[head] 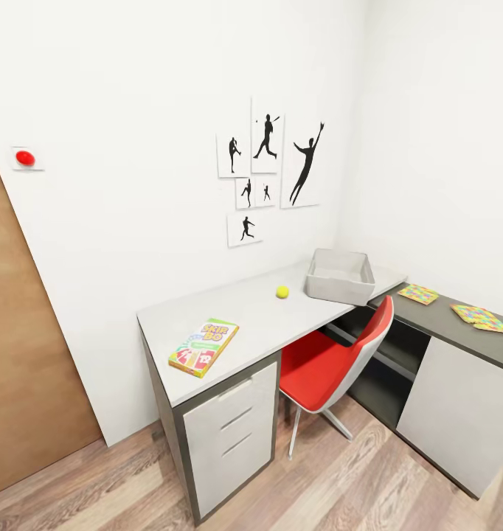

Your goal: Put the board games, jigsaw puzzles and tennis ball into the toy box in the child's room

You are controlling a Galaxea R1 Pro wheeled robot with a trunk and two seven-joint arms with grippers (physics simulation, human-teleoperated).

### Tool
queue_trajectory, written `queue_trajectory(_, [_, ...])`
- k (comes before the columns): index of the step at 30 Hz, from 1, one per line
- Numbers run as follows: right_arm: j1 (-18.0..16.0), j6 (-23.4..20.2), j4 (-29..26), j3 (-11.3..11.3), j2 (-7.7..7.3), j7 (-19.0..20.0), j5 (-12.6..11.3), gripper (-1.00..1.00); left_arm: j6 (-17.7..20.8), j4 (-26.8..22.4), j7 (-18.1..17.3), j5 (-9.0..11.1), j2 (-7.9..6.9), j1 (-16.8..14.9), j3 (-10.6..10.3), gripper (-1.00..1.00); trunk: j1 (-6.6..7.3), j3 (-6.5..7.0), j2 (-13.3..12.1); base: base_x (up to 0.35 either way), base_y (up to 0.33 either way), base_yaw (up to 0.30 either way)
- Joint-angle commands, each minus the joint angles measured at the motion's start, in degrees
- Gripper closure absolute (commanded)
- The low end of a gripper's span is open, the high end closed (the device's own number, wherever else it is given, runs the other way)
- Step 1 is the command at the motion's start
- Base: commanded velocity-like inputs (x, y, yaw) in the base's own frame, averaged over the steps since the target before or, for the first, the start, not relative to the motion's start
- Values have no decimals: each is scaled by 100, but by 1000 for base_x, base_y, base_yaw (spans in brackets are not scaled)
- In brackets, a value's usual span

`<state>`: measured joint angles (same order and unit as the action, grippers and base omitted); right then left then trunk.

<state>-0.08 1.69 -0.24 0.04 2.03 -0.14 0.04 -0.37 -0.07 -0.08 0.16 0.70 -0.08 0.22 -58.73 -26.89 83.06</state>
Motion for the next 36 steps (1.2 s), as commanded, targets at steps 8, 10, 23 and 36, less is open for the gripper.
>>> queue_trajectory(8, [-1, 270, 3, 18, 34, 2, 27, -100, -6, -1, -1, 2, 1, -1, 10, -100, 0, -4, 2, 0, 0, 0])
queue_trajectory(10, [-1, 280, 4, 16, 27, 0, 15, -100, -6, -1, -1, 2, 1, -1, 12, -100, 0, -4, 2, 0, 0, 0])
queue_trajectory(23, [-1, 279, 4, -2, 1, -3, -56, -100, -2, -1, -1, 0, 5, -1, 20, -100, 0, -4, 2, 0, 0, -98])
queue_trajectory(36, [-1, 277, 6, -13, -18, -3, -74, -100, -6, -1, -1, -7, 1, -1, 13, -100, 154, 121, -278, 0, 0, -269])
